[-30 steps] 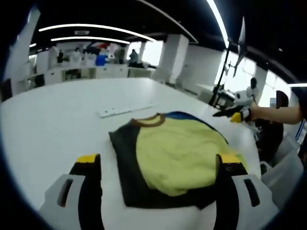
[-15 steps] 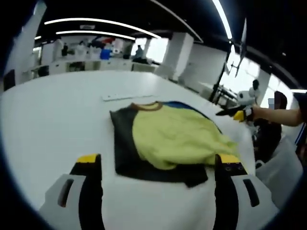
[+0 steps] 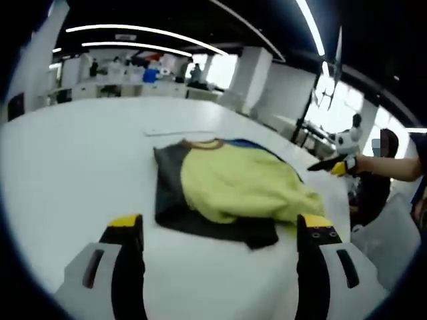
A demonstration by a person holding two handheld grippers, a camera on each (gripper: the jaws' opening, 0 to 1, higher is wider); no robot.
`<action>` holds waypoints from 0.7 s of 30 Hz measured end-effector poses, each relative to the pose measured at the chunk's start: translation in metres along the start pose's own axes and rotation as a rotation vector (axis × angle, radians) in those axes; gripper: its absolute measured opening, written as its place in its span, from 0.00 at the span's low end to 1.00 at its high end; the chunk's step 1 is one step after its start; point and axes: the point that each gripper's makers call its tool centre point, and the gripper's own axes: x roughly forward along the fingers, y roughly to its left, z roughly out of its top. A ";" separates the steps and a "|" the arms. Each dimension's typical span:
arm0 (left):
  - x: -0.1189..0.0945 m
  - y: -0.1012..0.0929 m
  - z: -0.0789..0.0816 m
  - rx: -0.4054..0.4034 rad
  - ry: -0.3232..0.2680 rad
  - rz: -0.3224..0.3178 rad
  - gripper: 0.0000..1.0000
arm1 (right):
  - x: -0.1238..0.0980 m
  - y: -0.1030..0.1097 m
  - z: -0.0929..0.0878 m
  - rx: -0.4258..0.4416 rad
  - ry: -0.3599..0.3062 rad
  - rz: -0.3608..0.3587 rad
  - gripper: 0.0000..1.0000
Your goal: Fold the garment on the visible template until the final outline fits inside the template.
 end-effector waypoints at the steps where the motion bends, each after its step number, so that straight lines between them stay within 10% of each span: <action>1: -0.001 -0.001 -0.001 -0.001 0.000 0.001 0.91 | 0.000 0.002 -0.001 0.002 0.002 0.004 0.73; 21: -0.012 -0.005 -0.006 -0.036 -0.019 0.009 0.90 | -0.001 0.045 -0.058 0.130 0.107 0.146 0.33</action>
